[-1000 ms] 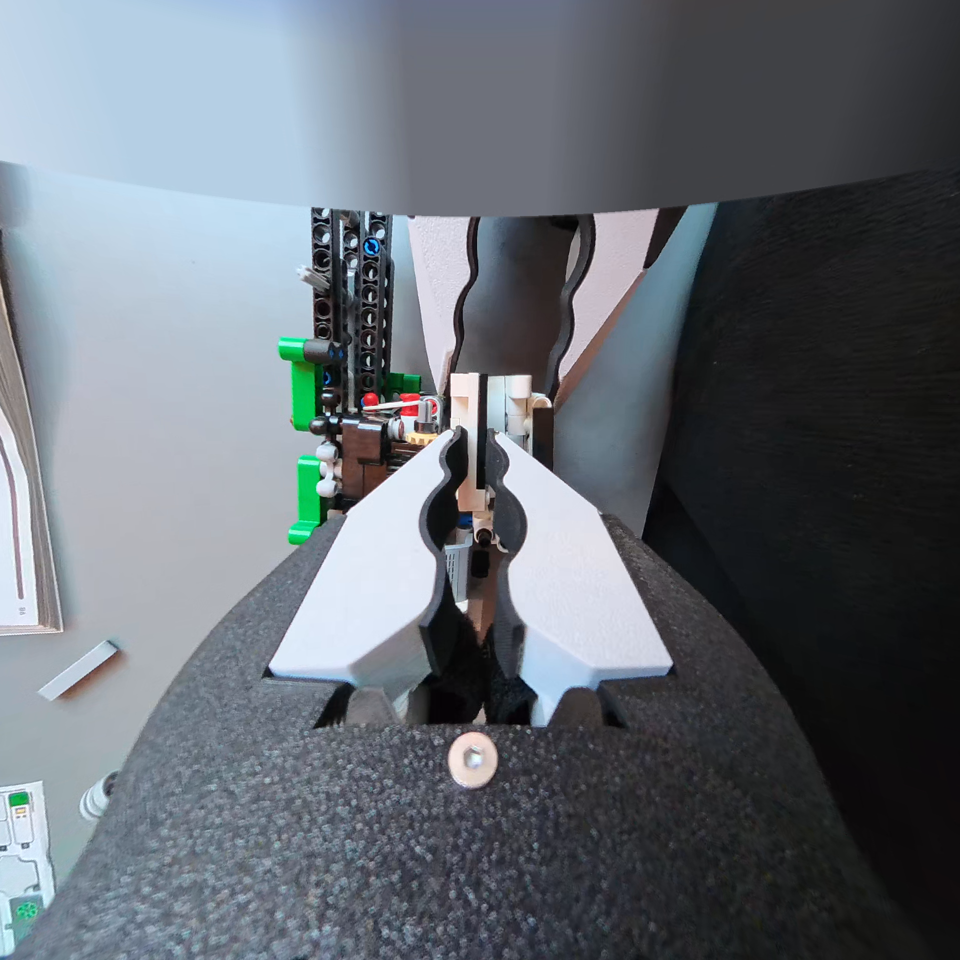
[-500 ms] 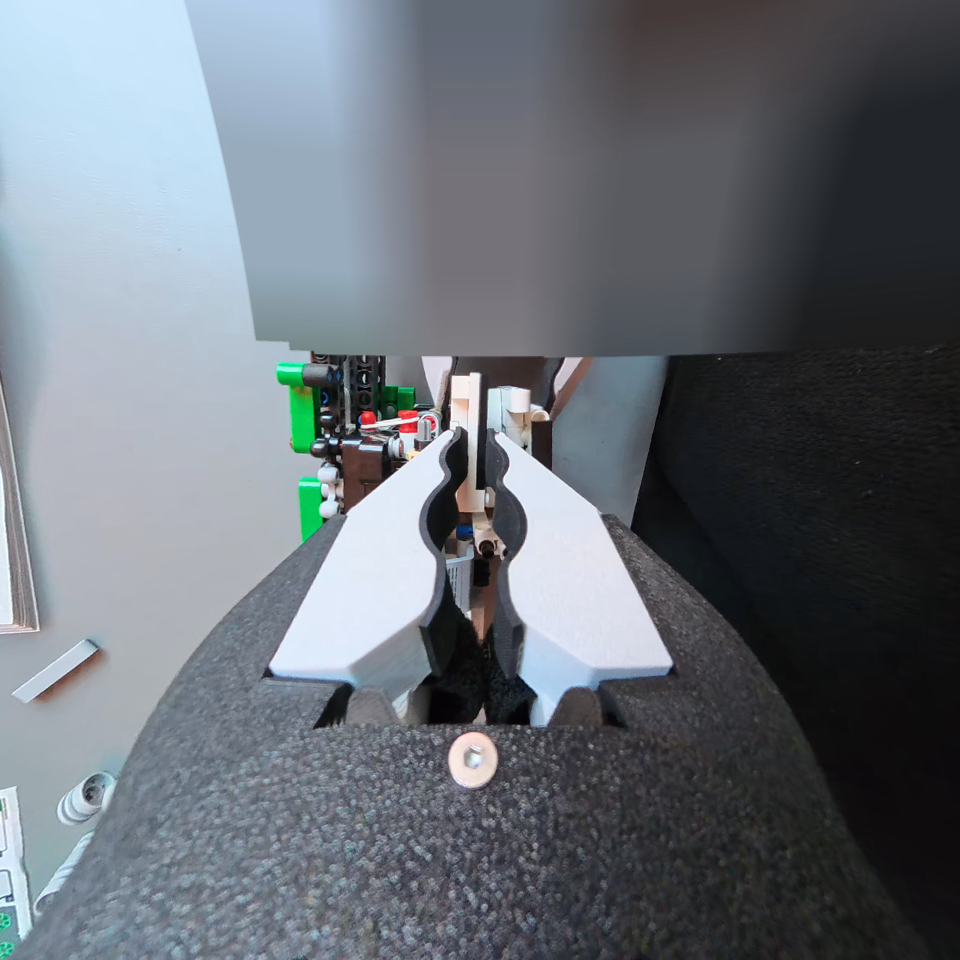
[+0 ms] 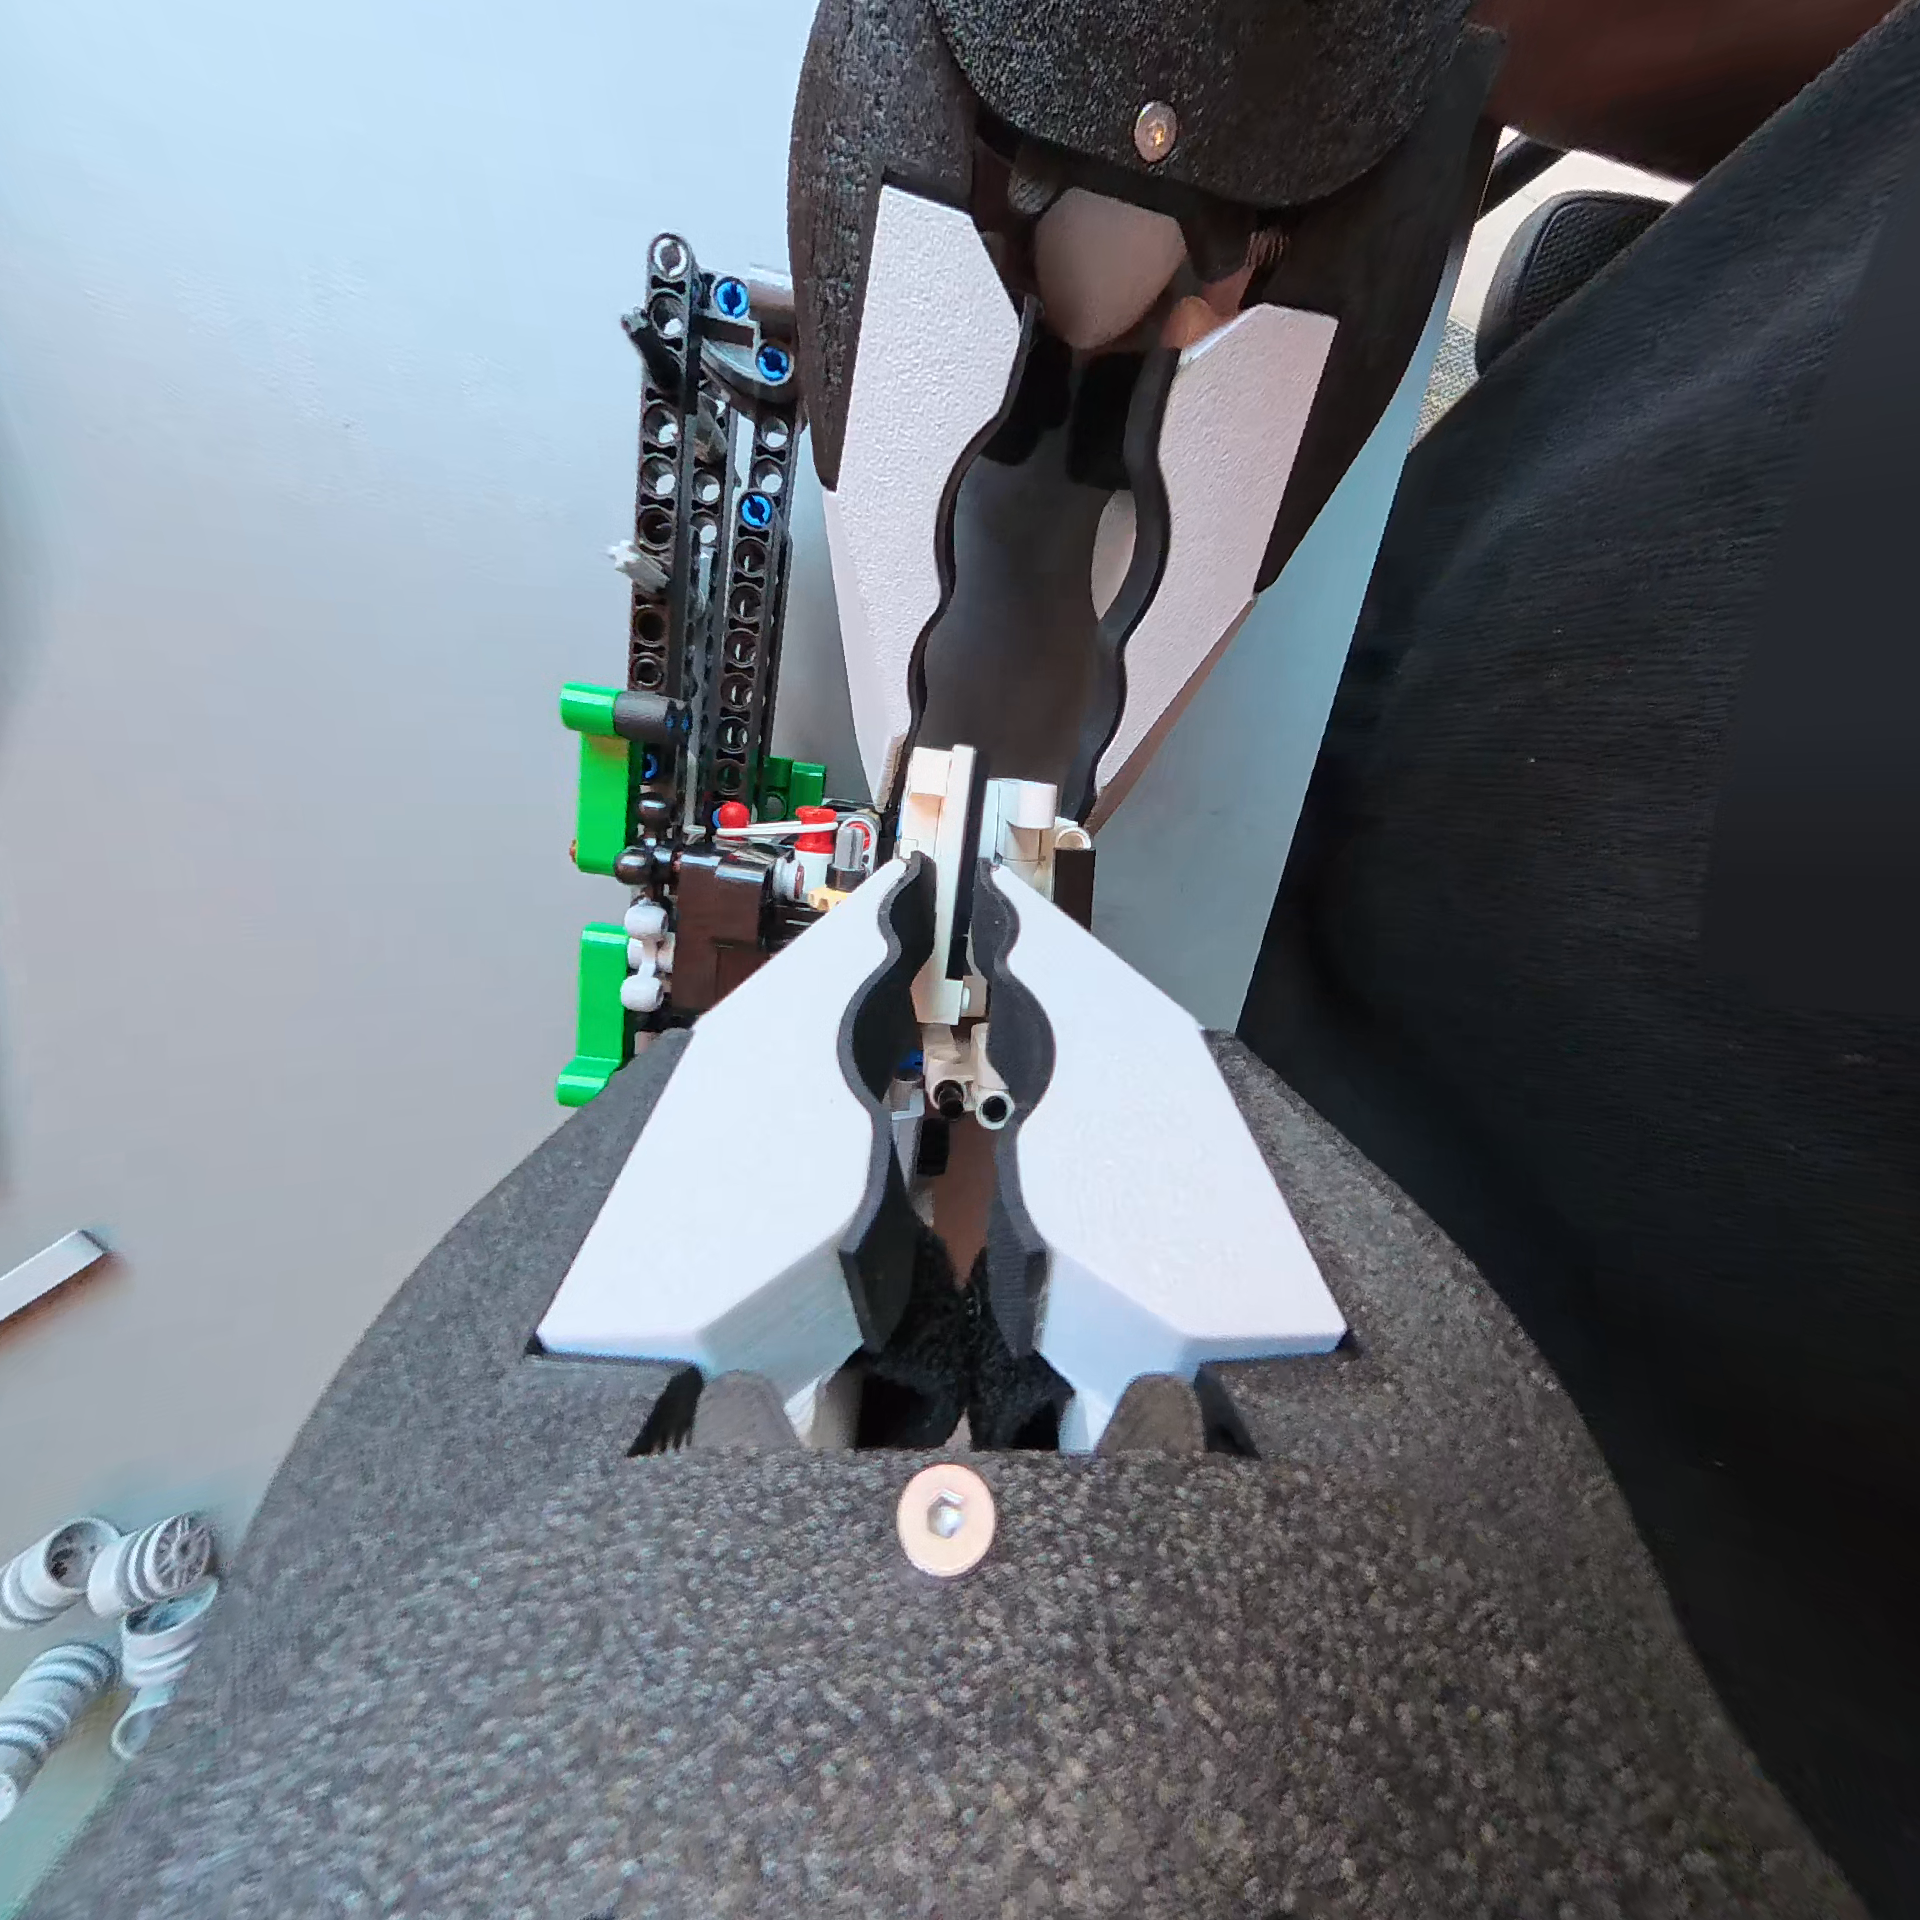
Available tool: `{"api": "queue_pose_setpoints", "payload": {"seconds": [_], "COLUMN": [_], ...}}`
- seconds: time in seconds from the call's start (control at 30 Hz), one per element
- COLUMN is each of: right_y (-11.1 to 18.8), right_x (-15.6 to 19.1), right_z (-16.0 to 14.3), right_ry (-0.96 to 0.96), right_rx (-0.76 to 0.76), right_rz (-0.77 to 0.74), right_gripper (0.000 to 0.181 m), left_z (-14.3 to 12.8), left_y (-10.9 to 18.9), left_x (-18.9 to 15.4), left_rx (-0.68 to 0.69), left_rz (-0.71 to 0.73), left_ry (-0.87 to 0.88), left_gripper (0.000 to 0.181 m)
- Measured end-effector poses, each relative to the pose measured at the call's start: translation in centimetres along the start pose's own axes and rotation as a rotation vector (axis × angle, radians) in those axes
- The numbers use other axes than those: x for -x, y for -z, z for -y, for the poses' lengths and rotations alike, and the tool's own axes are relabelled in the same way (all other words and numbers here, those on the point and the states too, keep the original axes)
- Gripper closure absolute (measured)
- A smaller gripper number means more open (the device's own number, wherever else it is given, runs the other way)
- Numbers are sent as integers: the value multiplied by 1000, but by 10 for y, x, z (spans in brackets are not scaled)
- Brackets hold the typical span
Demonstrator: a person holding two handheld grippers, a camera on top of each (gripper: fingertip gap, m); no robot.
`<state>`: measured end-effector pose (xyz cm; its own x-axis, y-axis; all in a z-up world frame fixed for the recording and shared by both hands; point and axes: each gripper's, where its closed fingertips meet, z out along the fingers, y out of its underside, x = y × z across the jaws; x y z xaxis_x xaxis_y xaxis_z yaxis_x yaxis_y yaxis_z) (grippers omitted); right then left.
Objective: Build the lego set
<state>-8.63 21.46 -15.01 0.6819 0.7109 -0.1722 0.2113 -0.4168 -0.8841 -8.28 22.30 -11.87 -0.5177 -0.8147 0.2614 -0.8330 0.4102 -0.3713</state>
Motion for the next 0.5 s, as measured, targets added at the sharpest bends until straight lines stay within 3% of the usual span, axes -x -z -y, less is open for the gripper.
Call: {"api": "queue_pose_setpoints", "payload": {"seconds": [0.03,0.5], "right_y": [0,5], "right_x": [1,4], "right_z": [0,13], "right_ry": [-3,14], "right_rx": [4,-82], "right_rz": [5,1], "right_gripper": [144,138], "left_z": [0,0], "left_y": [0,-2], "left_x": [0,-2], "left_rx": [-1,-1], "left_rz": [0,56], "left_ry": [0,-13], "left_gripper": [176,176]}}
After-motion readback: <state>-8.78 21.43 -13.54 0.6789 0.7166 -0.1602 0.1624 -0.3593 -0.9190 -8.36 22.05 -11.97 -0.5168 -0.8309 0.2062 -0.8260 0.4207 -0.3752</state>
